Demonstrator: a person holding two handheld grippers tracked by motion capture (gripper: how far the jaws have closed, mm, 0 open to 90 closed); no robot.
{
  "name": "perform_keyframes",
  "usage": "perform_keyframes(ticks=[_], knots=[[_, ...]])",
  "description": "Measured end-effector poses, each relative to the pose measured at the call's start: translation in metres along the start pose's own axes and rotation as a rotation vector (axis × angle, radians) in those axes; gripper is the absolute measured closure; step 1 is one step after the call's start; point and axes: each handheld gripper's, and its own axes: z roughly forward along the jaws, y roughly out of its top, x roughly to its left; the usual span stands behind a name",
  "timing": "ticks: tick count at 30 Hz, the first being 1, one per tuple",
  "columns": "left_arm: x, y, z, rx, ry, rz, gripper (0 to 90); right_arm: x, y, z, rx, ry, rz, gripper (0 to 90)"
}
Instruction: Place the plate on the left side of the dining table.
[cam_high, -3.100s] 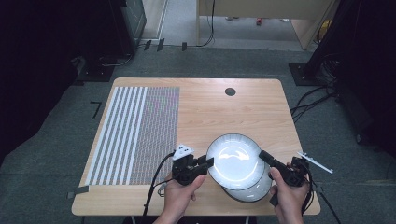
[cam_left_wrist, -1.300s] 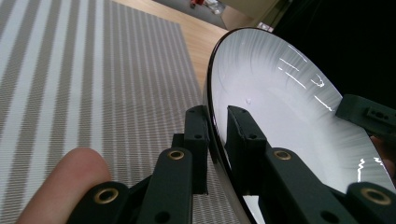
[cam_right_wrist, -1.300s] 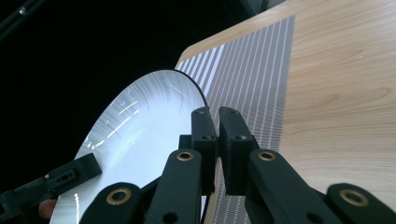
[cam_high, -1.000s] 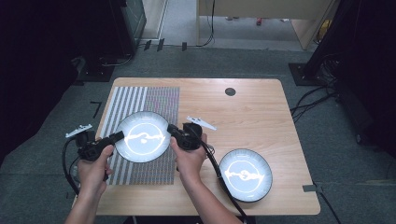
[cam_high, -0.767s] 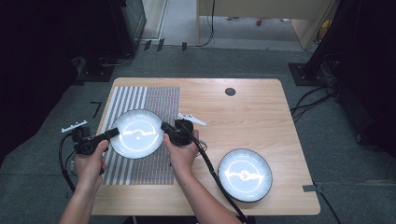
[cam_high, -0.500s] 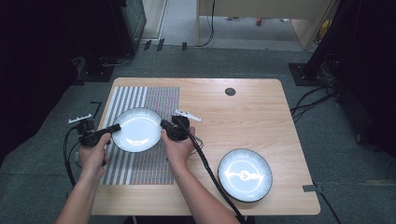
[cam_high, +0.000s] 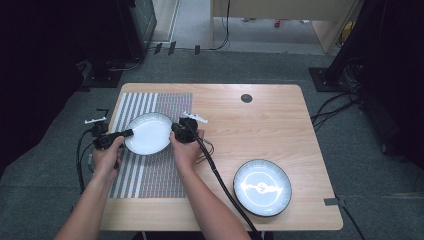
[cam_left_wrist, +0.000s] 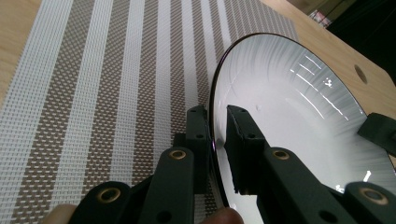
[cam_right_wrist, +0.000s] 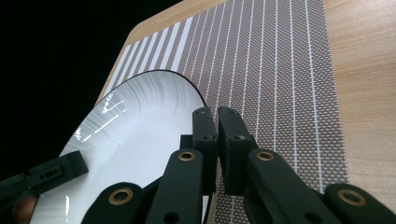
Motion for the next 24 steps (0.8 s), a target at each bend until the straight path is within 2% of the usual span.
perform_keyframes(ticks=[3, 5, 7, 8, 9, 10, 11, 12, 13, 14, 16, 18, 22, 24], knots=[[0.003, 0.0, 0.004, 0.009, 0.006, -0.011, 80.2, -0.001, -0.001, 0.005, 0.01, -0.007, -0.003, 87.0], [0.006, 0.0, 0.005, 0.01, 0.026, -0.015, 80.8, -0.003, -0.002, 0.008, 0.008, -0.013, -0.003, 88.8], [0.009, 0.0, 0.005, 0.01, 0.032, -0.022, 81.2, -0.004, -0.003, 0.009, 0.012, -0.004, 0.012, 90.0], [0.009, 0.0, 0.005, 0.014, 0.021, -0.025, 82.1, -0.006, -0.002, 0.009, 0.01, 0.029, 0.019, 90.0], [0.008, -0.001, 0.006, 0.022, 0.011, -0.026, 82.5, -0.005, -0.001, 0.01, 0.005, 0.136, 0.044, 90.0], [0.007, -0.002, 0.009, 0.028, 0.004, -0.022, 82.1, 0.0, -0.002, 0.01, 0.016, 0.177, 0.047, 90.0], [0.007, -0.002, 0.01, 0.034, 0.003, -0.029, 82.0, 0.01, -0.004, 0.009, 0.023, 0.137, -0.003, 90.0], [0.007, -0.002, 0.01, 0.038, 0.001, -0.049, 81.9, 0.016, -0.004, 0.008, 0.018, 0.132, -0.026, 90.0], [0.009, -0.004, 0.009, 0.021, -0.009, -0.076, 81.5, 0.022, -0.005, 0.005, 0.013, 0.154, -0.032, 90.0], [0.01, -0.004, 0.009, 0.009, -0.014, -0.086, 80.8, 0.027, -0.005, 0.002, 0.004, 0.185, -0.032, 88.9], [0.012, -0.004, 0.007, 0.007, -0.013, -0.081, 79.5, 0.029, -0.003, -0.003, -0.004, 0.177, -0.05, 87.0], [0.013, -0.004, 0.005, 0.007, -0.014, -0.068, 74.6, 0.027, -0.001, -0.008, -0.013, 0.142, -0.073, 86.0], [0.014, -0.004, -0.003, -0.014, -0.005, -0.037, 69.2, 0.01, 0.002, -0.011, -0.009, 0.095, -0.063, 79.3], [0.013, -0.004, -0.008, -0.028, -0.002, -0.012, 66.6, 0.002, 0.001, -0.013, -0.005, 0.08, -0.079, 77.7]])
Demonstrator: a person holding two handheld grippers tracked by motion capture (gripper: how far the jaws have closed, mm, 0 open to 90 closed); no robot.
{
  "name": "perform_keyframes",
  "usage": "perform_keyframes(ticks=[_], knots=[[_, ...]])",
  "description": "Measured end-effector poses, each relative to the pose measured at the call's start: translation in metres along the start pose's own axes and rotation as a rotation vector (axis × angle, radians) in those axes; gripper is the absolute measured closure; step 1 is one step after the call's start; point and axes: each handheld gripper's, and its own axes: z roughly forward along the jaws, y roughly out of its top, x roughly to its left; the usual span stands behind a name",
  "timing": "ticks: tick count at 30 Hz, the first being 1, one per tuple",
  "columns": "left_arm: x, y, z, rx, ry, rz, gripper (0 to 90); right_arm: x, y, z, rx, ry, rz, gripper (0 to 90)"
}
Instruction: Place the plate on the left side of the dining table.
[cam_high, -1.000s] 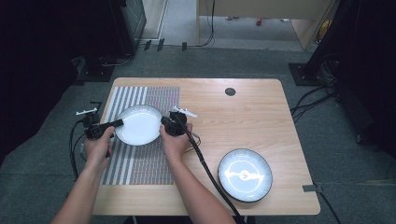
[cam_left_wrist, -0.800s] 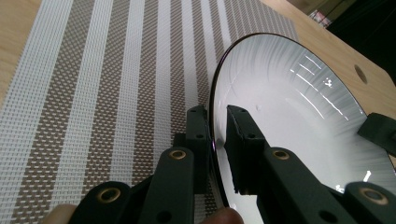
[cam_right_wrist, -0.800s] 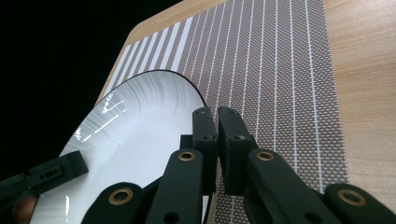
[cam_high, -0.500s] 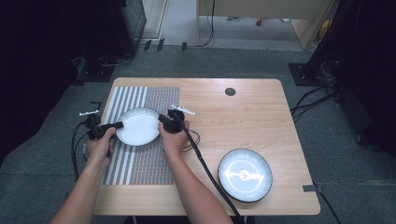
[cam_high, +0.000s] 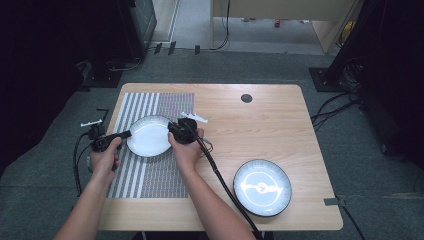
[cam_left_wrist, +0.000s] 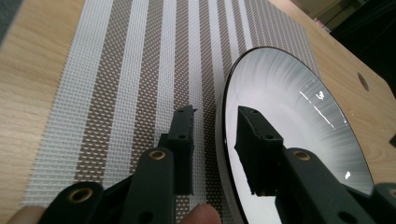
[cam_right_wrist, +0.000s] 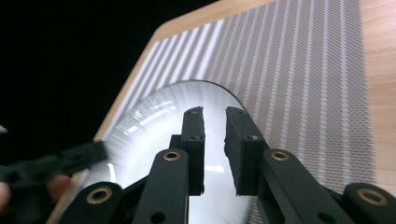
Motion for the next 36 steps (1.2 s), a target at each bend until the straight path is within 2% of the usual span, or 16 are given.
perform_keyframes(ticks=[2, 6, 8, 11, 14, 17, 20, 22, 24, 26, 28, 32, 36], knots=[[-0.002, 0.0, -0.005, -0.017, 0.005, 0.025, 64.7, -0.004, -0.001, -0.002, 0.004, -0.005, -0.016, 76.4], [-0.008, 0.0, -0.016, -0.053, -0.015, 0.074, 52.6, -0.012, -0.001, -0.011, -0.006, -0.015, -0.028, 67.3], [-0.012, -0.001, -0.023, -0.069, -0.027, 0.097, 50.6, -0.015, 0.0, -0.014, -0.018, -0.012, -0.06, 62.4], [-0.019, -0.004, -0.033, -0.083, 0.0, 0.161, 43.1, -0.017, 0.002, -0.022, -0.007, -0.012, -0.1, 56.6], [-0.025, -0.008, -0.043, -0.081, 0.001, 0.193, 34.8, -0.016, 0.006, -0.031, -0.011, 0.017, -0.139, 51.5], [-0.03, -0.012, -0.053, -0.075, 0.001, 0.215, 26.5, -0.013, 0.01, -0.045, -0.021, 0.027, -0.189, 47.3], [-0.037, -0.016, -0.061, -0.079, -0.004, 0.246, 19.9, -0.01, 0.013, -0.057, -0.021, 0.055, -0.196, 41.3], [-0.042, -0.02, -0.069, -0.093, -0.018, 0.264, 18.7, -0.007, 0.015, -0.067, -0.038, 0.096, -0.199, 34.9], [-0.046, -0.023, -0.077, -0.108, -0.036, 0.274, 18.5, -0.005, 0.015, -0.078, -0.019, 0.073, -0.264, 33.4], [-0.051, -0.028, -0.083, -0.115, -0.053, 0.295, 17.7, -0.004, 0.015, -0.088, -0.023, 0.064, -0.281, 31.3], [-0.056, -0.032, -0.087, -0.117, -0.053, 0.312, 17.8, -0.006, 0.016, -0.098, -0.028, 0.088, -0.287, 29.9], [-0.064, -0.042, -0.094, -0.118, -0.062, 0.334, 17.8, -0.01, 0.017, -0.119, -0.024, 0.087, -0.296, 28.1], [-0.07, -0.051, -0.098, -0.104, -0.05, 0.365, 17.7, -0.019, 0.018, -0.14, -0.031, 0.08, -0.297, 26.9]])
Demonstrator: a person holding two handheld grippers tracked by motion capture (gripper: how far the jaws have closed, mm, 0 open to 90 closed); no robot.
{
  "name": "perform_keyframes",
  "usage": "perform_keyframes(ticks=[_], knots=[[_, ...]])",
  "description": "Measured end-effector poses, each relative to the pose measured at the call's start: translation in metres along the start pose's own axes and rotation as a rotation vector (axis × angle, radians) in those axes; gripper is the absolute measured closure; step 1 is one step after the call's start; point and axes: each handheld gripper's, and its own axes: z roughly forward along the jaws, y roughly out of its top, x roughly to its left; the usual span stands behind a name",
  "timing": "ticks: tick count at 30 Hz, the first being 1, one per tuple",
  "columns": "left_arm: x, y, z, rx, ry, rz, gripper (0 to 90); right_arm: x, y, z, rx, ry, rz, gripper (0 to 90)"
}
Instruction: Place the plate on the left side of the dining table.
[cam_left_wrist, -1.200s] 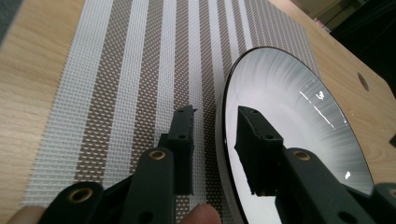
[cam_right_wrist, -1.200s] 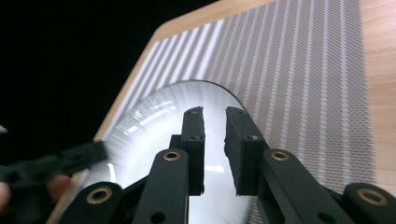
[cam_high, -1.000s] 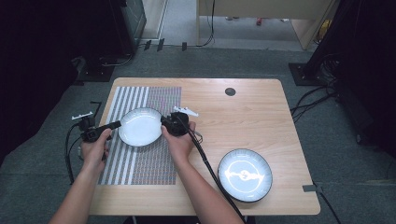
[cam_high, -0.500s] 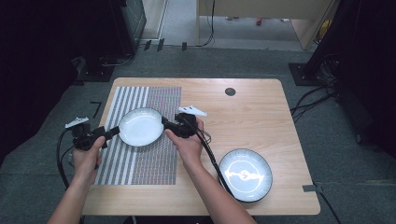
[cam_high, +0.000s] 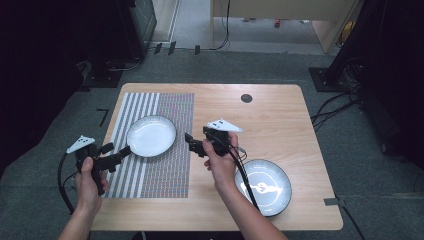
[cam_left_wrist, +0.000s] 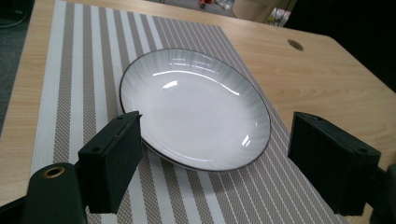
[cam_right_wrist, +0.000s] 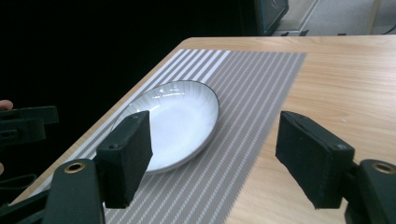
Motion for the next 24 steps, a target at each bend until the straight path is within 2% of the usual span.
perform_keyframes(ticks=[6, 10, 17, 24], knots=[[-0.013, -0.009, -0.011, -0.022, -0.013, 0.023, 17.7, -0.01, -0.007, -0.03, -0.008, -0.003, -0.02, 24.5], [-0.025, -0.02, -0.015, -0.028, 0.0, 0.059, 17.7, -0.02, -0.011, -0.047, -0.018, -0.017, -0.02, 24.2], [-0.041, -0.031, -0.023, -0.055, -0.005, 0.076, 17.8, -0.041, -0.021, -0.076, -0.032, -0.048, -0.005, 24.4], [-0.062, -0.039, -0.026, -0.067, -0.009, 0.117, 17.7, -0.065, -0.035, -0.103, -0.04, -0.086, 0.018, 24.4]])
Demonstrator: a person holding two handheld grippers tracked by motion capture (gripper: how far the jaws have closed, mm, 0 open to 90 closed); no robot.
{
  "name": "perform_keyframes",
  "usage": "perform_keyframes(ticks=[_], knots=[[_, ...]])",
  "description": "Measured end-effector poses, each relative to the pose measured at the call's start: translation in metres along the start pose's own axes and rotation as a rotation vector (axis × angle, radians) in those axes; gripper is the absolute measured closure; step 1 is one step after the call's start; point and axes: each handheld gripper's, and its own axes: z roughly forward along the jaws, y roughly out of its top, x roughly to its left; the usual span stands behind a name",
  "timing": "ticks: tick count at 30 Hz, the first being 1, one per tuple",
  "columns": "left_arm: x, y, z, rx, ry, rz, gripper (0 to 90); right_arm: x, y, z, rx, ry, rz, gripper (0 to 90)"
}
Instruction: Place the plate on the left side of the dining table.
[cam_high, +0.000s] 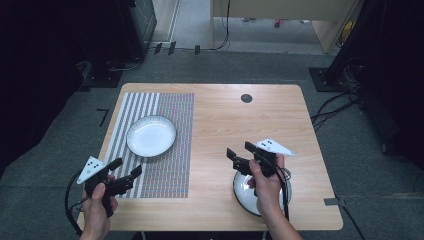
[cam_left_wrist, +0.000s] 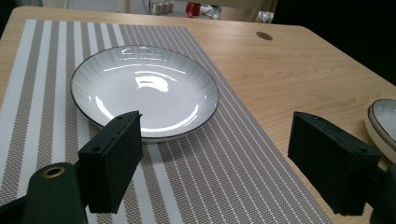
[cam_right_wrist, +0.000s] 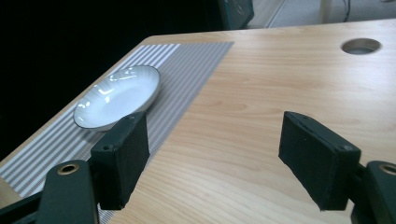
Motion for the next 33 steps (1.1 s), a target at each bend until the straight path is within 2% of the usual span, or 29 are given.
perform_keyframes(ticks=[5, 10, 14, 18, 21, 27, 33], knots=[[-0.015, -0.005, 0.004, -0.013, 0.029, 0.038, 16.3, -0.019, -0.009, -0.015, -0.013, -0.021, 0.035, 24.5], [-0.019, -0.013, 0.008, -0.008, 0.02, 0.035, 16.2, -0.036, -0.017, -0.029, -0.027, -0.049, 0.046, 24.5], [-0.02, -0.022, 0.009, -0.003, 0.04, 0.07, 16.2, -0.051, -0.023, -0.042, -0.034, -0.09, 0.037, 24.7], [-0.015, -0.029, 0.009, -0.003, 0.032, 0.056, 14.5, -0.067, -0.032, -0.053, -0.029, -0.114, 0.053, 24.9], [-0.009, -0.033, 0.007, -0.007, 0.045, 0.036, 14.5, -0.079, -0.039, -0.06, -0.025, -0.141, 0.067, 25.2], [0.003, -0.043, 0.004, -0.004, 0.08, 0.023, 14.5, -0.102, -0.05, -0.074, -0.024, -0.195, 0.095, 25.7], [0.019, -0.051, 0.001, -0.004, 0.116, -0.004, 14.5, -0.118, -0.056, -0.085, -0.021, -0.231, 0.097, 25.7]])
